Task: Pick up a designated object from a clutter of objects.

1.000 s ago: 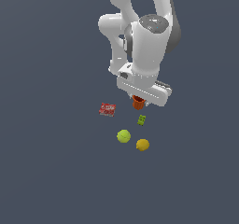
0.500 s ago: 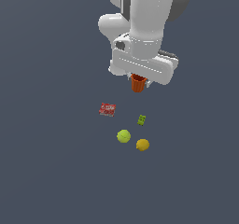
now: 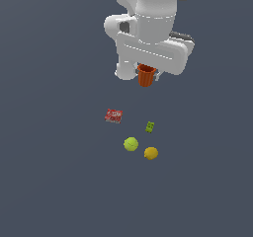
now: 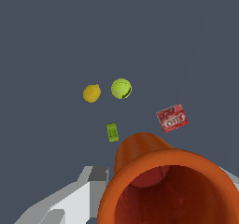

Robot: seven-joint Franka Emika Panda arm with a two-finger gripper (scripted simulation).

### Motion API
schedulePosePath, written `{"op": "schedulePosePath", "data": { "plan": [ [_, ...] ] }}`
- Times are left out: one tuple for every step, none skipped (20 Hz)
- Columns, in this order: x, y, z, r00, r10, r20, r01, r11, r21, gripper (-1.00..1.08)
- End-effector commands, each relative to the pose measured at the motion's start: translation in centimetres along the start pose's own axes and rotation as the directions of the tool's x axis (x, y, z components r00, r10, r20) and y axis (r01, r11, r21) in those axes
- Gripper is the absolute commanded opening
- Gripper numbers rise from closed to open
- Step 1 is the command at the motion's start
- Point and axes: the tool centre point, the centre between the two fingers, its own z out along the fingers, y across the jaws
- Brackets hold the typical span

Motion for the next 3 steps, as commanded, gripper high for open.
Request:
{"op": "schedulePosePath", "data": {
  "plan": [
    [0.04, 0.04, -0.49, 1.000, 0.000, 0.000, 0.000, 1.000, 0.000, -1.00],
    [0.06, 0.04, -0.55, 1.000, 0.000, 0.000, 0.000, 1.000, 0.000, -1.00],
    [0.06, 0.04, -0.57, 1.000, 0.000, 0.000, 0.000, 1.000, 0.000, -1.00]
  ]
}}
